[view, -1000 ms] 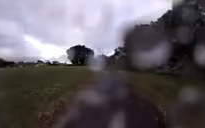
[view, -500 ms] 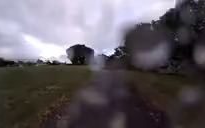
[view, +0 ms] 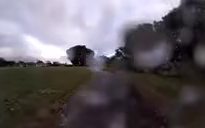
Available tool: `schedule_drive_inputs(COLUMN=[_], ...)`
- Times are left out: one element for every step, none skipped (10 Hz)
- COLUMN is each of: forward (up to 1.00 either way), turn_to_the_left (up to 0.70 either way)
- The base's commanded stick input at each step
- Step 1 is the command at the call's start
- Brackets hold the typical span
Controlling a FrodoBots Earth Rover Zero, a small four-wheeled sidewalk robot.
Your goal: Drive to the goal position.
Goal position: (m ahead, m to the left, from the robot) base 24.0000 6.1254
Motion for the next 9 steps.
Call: schedule_drive_inputs(forward=[0.7, 0.7, 0.7, 0.7, 0.7, 0.7, 0.7, 0.7, 0.7], turn_to_the_left=[-0.11, -0.13, -0.14, -0.14, -0.14, -0.14, -0.14, -0.14, -0.14])
